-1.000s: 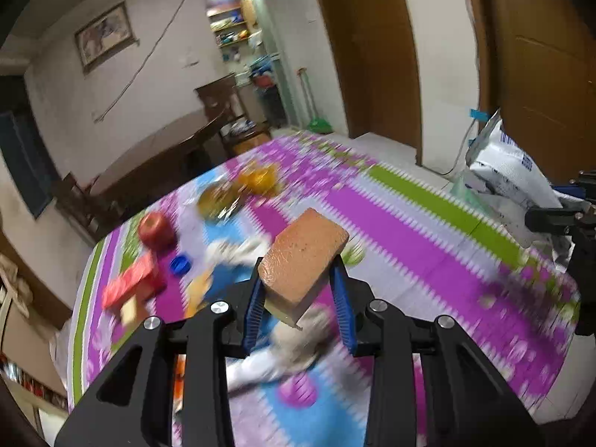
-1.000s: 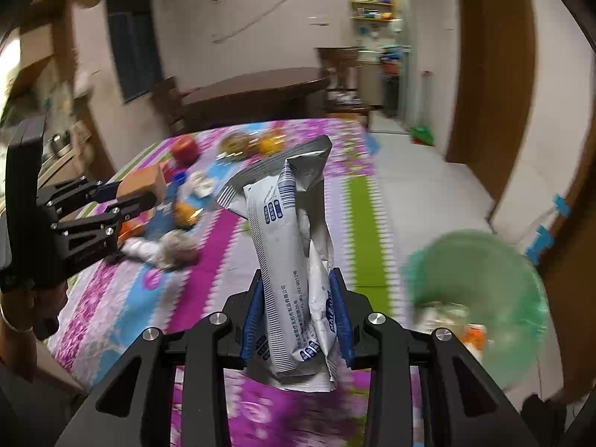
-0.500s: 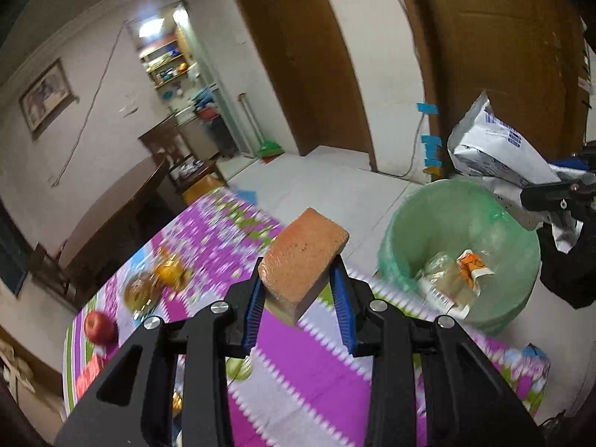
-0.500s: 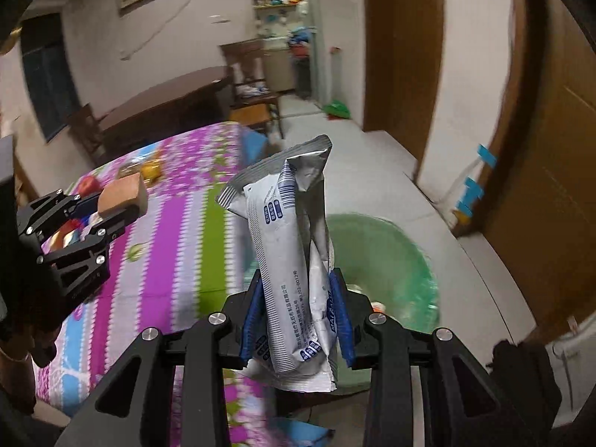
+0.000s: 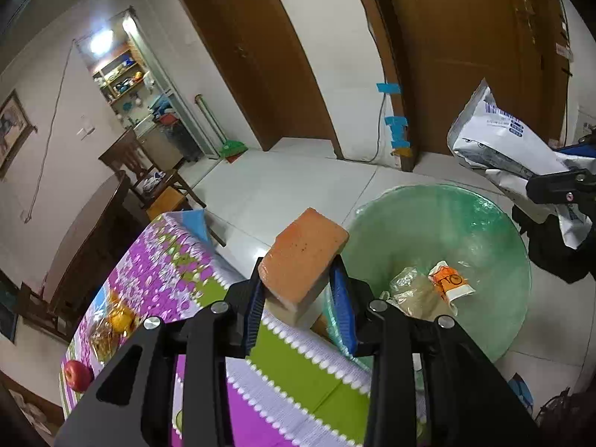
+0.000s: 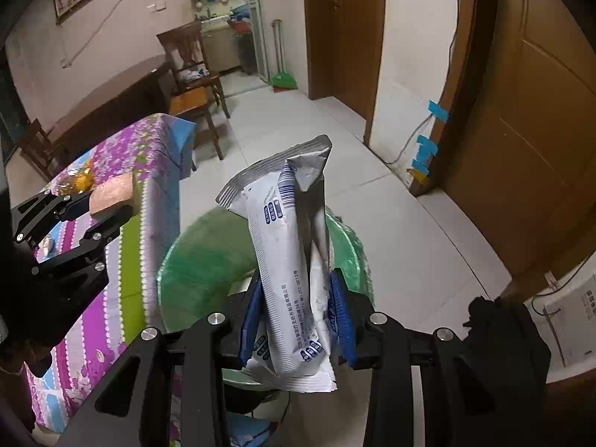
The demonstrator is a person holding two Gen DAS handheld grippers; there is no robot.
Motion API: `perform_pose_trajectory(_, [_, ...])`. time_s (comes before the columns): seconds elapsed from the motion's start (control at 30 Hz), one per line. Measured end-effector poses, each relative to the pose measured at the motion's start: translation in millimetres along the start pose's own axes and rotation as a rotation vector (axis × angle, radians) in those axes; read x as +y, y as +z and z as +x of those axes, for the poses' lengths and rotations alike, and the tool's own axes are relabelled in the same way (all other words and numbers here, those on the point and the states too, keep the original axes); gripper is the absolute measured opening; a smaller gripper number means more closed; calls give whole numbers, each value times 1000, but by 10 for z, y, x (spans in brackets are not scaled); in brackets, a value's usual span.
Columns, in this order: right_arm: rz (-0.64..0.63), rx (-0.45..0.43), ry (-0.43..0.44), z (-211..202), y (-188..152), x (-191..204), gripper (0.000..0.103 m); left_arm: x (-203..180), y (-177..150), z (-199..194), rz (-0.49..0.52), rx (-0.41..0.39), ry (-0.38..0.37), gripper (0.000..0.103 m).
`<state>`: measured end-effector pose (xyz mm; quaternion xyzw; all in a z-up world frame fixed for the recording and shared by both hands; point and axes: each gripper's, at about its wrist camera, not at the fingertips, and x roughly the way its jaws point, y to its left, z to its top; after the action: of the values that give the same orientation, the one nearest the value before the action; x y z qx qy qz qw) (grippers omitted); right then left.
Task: Collect trash
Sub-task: 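Carry the wrapper and sponge over the green bin and release both, then move both tools back toward the table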
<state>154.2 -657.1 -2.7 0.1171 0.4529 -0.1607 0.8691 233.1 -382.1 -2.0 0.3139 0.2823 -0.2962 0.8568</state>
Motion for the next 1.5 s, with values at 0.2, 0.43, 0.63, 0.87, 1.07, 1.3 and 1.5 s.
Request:
perform_pose_trajectory(0.2, [13, 47, -29, 130, -52, 18, 37, -186, 74, 149, 40, 16, -18, 32])
perform_pose_trajectory(0.43, [22, 85, -36, 294, -47, 95, 37, -269, 80, 286, 57, 49, -50, 33])
perform_pose_trajectory(0.63, [31, 108, -36, 368, -8, 118, 37, -243, 113, 472, 22, 122, -153, 32])
perform_pose_trajectory(0.87, [49, 150, -17, 578, -12, 145, 38, -271, 69, 618, -1, 176, -201, 35])
perform_pose_trajectory(1.07, [113, 183, 52, 794, 1, 161, 57, -348, 14, 679, 27, 199, -190, 69])
perform_pose_trajectory(1.3, [111, 171, 47, 780, -22, 157, 56, -298, -36, 646, 0, 198, -160, 71])
perform_pose_trajectory(1.5, [104, 169, 30, 738, -71, 105, 57, -298, -83, 617, 0, 199, -154, 71])
